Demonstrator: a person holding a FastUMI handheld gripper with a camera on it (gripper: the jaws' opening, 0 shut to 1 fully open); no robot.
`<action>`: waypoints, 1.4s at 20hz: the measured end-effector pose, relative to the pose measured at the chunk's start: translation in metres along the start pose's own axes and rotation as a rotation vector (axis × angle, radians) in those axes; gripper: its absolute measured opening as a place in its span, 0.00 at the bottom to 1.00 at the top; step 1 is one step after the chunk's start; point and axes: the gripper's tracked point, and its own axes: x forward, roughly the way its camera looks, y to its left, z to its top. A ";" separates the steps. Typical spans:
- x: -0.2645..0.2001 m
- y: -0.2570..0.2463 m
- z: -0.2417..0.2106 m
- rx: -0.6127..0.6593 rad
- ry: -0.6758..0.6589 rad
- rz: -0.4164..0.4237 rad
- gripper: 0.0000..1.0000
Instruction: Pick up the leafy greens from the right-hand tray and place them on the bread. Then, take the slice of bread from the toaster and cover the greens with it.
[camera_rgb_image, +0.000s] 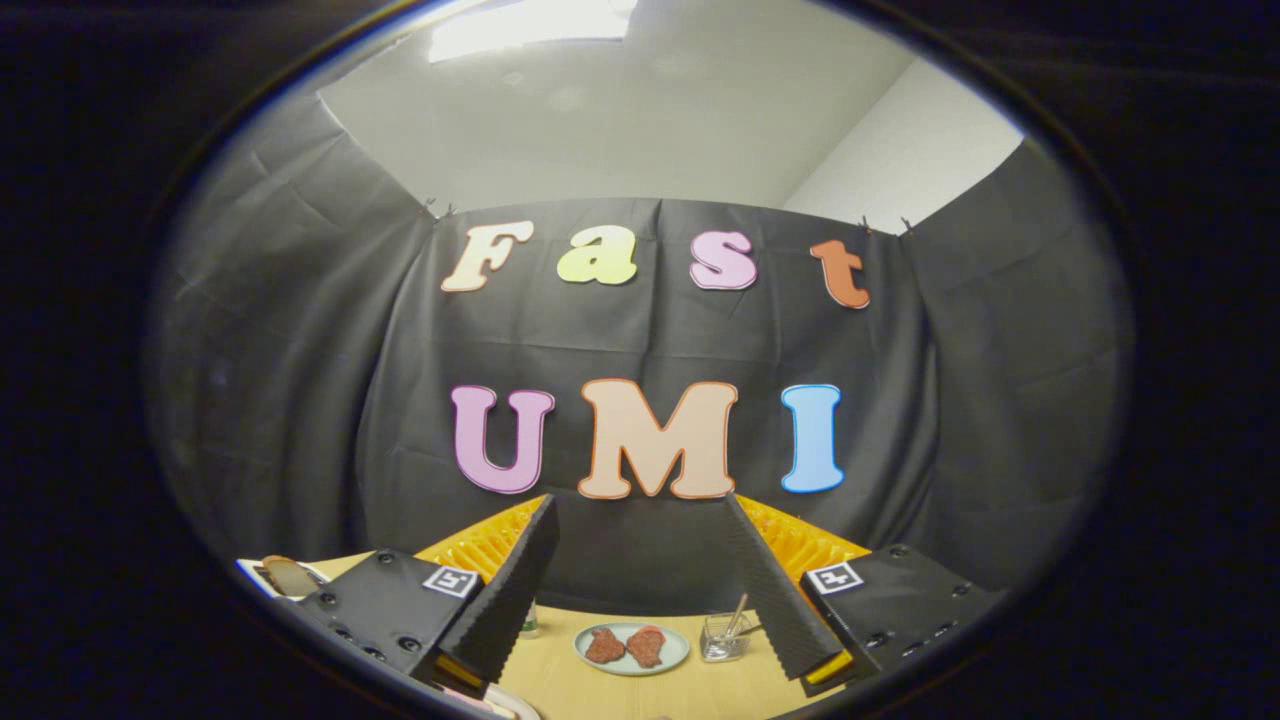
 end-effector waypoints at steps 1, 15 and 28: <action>0.000 -0.001 -0.001 0.000 0.002 -0.002 1.00; 0.000 -0.007 -0.004 0.000 0.006 -0.013 1.00; 0.000 -0.017 -0.011 -0.013 0.031 0.019 1.00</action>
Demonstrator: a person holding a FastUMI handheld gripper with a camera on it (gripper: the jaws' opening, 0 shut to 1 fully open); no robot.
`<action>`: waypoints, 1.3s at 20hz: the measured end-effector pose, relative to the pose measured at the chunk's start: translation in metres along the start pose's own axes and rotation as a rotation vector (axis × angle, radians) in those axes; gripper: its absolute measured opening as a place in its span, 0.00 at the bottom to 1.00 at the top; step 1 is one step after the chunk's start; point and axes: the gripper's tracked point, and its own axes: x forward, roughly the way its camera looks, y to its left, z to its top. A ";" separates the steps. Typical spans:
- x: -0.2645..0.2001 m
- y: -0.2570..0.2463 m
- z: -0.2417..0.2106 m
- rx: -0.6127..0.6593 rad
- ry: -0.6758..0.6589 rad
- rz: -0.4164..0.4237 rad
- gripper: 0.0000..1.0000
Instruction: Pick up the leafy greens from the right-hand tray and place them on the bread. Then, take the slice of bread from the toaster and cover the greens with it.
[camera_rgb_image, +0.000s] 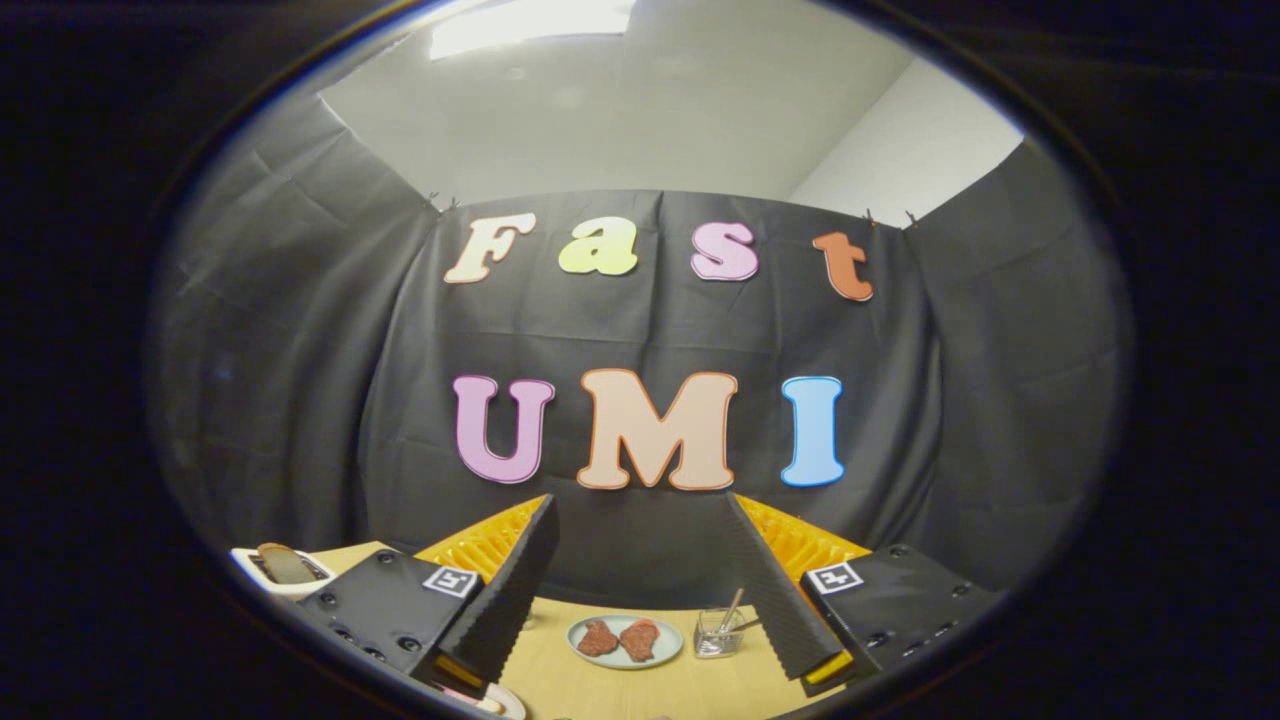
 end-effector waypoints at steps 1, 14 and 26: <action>0.000 -0.002 0.000 0.000 0.003 -0.001 1.00; -0.020 -0.010 -0.006 -0.041 0.021 0.024 1.00; -0.027 0.006 -0.083 -0.167 0.224 0.323 1.00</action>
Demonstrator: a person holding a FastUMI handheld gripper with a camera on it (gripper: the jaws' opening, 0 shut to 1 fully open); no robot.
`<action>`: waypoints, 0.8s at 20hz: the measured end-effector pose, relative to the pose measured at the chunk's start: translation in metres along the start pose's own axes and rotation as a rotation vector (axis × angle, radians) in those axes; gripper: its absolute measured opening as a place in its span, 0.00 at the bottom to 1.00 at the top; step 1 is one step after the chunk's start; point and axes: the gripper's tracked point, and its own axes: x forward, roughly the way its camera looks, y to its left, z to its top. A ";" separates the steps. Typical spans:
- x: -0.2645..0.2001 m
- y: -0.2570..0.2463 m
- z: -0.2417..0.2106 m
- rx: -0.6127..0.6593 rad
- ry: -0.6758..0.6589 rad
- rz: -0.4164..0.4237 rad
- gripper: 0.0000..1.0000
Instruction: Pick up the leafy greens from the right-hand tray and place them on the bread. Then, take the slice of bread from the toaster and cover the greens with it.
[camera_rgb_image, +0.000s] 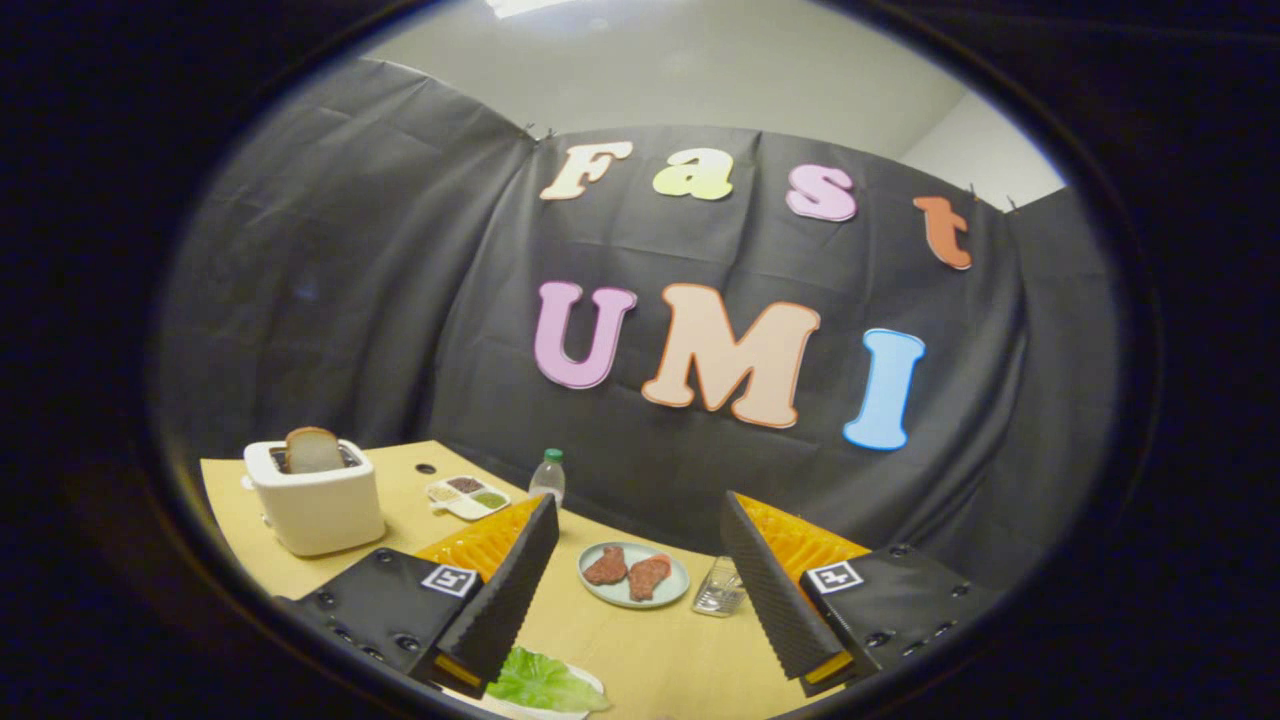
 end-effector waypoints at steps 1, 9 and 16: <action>0.000 0.005 -0.006 -0.016 0.015 0.032 1.00; -0.002 0.061 -0.127 -0.183 0.309 0.384 0.99; -0.007 0.089 -0.226 -0.246 0.543 0.587 0.99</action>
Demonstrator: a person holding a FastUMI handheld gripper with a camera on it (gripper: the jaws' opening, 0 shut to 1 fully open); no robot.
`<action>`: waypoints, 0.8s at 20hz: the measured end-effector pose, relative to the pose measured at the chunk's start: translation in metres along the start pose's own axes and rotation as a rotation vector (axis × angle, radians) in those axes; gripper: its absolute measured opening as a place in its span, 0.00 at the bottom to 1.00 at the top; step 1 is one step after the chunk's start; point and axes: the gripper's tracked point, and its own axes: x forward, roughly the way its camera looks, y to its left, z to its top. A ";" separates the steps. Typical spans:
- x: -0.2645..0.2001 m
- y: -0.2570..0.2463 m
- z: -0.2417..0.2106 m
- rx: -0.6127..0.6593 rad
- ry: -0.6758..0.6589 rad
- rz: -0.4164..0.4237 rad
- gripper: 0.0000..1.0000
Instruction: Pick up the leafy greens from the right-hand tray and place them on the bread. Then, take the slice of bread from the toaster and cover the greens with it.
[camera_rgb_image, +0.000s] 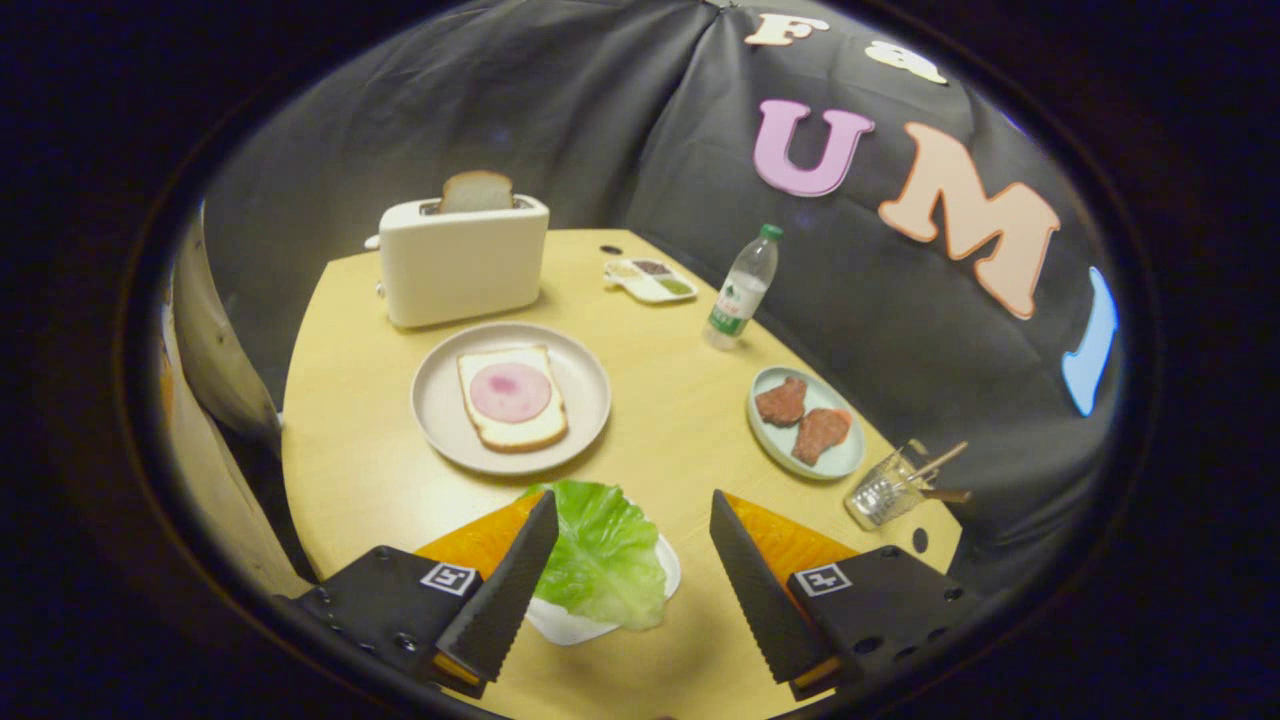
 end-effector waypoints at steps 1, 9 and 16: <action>0.008 0.003 -0.009 0.005 0.026 0.023 0.99; 0.042 0.017 -0.062 0.043 0.163 0.143 0.99; 0.056 0.028 -0.090 0.073 0.250 0.207 0.95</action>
